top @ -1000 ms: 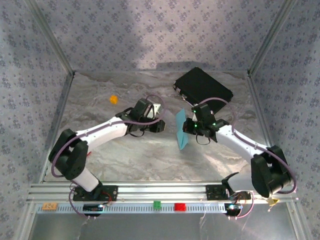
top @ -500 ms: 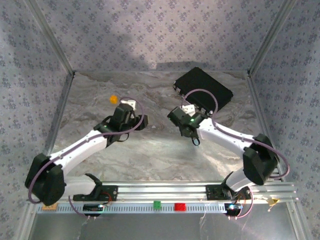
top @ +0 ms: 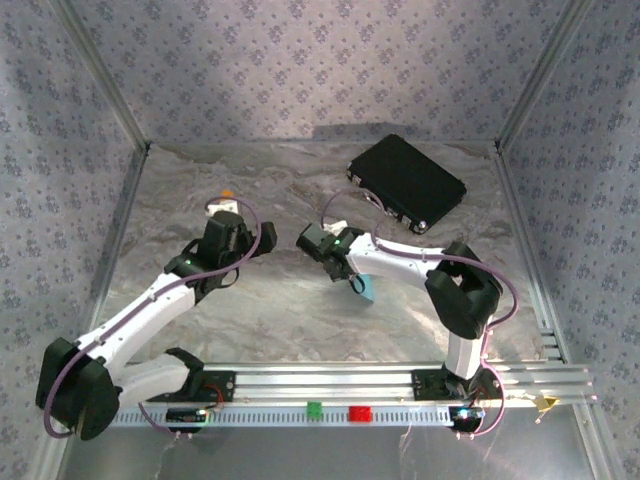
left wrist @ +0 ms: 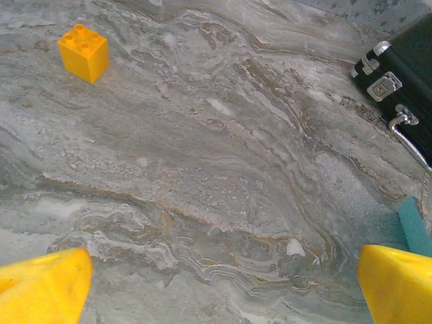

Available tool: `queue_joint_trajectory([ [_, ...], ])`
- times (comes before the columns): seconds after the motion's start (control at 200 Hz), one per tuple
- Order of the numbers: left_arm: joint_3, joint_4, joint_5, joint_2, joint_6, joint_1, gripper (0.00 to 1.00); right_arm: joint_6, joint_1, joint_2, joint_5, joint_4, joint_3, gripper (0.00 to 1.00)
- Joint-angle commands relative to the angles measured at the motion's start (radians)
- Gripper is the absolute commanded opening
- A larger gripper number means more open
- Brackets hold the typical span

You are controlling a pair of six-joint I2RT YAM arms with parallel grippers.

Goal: Fold a paper plane with a square sheet of paper (pick it up from the middle)
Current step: Turn over the paper at the center of the table.

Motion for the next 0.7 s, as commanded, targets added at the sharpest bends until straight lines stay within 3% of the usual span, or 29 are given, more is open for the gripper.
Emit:
queue_joint_trajectory([
  [0.0, -0.013, -0.028, -0.017, -0.029, -0.027, 0.014, 1.0, -0.004, -0.008, 0.002, -0.153, 0.087, 0.011, 0.17],
  [0.1, -0.006, -0.025, 0.031, -0.017, -0.007, 0.018, 1.0, 0.009, -0.043, -0.032, -0.288, 0.171, -0.028, 0.31],
  [0.265, 0.027, -0.005, 0.169, 0.048, 0.022, 0.02, 1.0, 0.006, -0.141, -0.135, -0.49, 0.34, -0.164, 0.44],
  [0.355, 0.042, 0.02, 0.256, 0.099, 0.035, 0.02, 1.0, 0.015, -0.202, -0.22, -0.585, 0.437, -0.265, 0.45],
  [0.535, 0.082, 0.062, 0.41, 0.219, 0.012, 0.015, 0.92, 0.139, -0.391, -0.328, -0.839, 0.667, -0.51, 0.31],
  [0.7, 0.138, 0.067, 0.517, 0.358, -0.025, -0.009, 0.81, 0.196, -0.489, -0.325, -0.964, 0.78, -0.619, 0.15],
])
